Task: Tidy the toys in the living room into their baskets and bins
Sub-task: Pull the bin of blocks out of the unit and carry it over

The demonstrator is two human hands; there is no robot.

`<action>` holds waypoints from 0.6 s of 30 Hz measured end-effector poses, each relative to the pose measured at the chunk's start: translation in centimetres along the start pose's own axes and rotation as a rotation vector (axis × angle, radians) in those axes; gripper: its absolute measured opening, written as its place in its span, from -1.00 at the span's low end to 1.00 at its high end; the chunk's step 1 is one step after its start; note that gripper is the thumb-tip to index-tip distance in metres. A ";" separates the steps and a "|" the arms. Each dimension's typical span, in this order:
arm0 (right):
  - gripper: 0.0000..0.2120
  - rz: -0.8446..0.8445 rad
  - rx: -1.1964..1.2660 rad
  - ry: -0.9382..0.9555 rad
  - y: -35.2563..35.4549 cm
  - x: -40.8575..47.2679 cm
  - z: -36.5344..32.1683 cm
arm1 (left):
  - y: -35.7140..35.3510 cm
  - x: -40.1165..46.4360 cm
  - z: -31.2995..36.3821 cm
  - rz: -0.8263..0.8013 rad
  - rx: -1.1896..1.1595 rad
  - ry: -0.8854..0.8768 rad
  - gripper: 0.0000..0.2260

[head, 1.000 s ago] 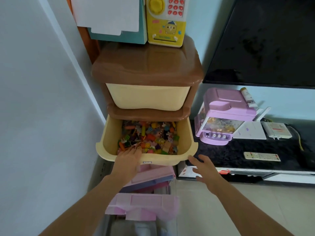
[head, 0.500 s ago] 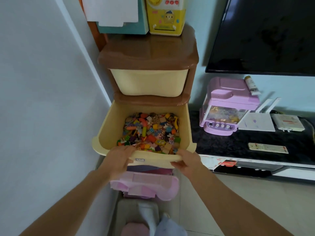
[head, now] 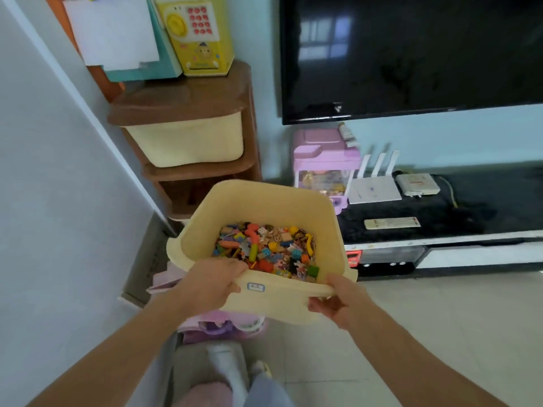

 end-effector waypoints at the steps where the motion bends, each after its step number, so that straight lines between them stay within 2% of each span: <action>1: -0.74 0.012 0.029 0.011 2.9 -0.5 0.3 | -0.1 0.6 2.6 -0.008 0.009 -0.037 -0.68; 6: -0.69 0.129 0.146 0.058 15.3 -3.4 1.3 | -1.0 3.3 14.2 -0.035 -0.007 -0.191 -0.71; 11: -0.62 0.276 0.341 0.094 26.8 -6.5 2.1 | -0.5 7.1 25.3 -0.083 0.012 -0.420 -0.73; 18: -0.74 0.464 0.759 0.170 37.6 -10.6 4.8 | 0.5 12.4 39.0 -0.123 0.060 -0.740 -0.63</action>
Point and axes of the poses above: each hand's wrist, its own x-axis towards the middle knuckle, its own y-axis out of the back of the hand, z = x × y, the point moved 3 cm from there along x, towards the middle knuckle, and after that the axes turned 4 degrees about -y, right-handed, at the moved point
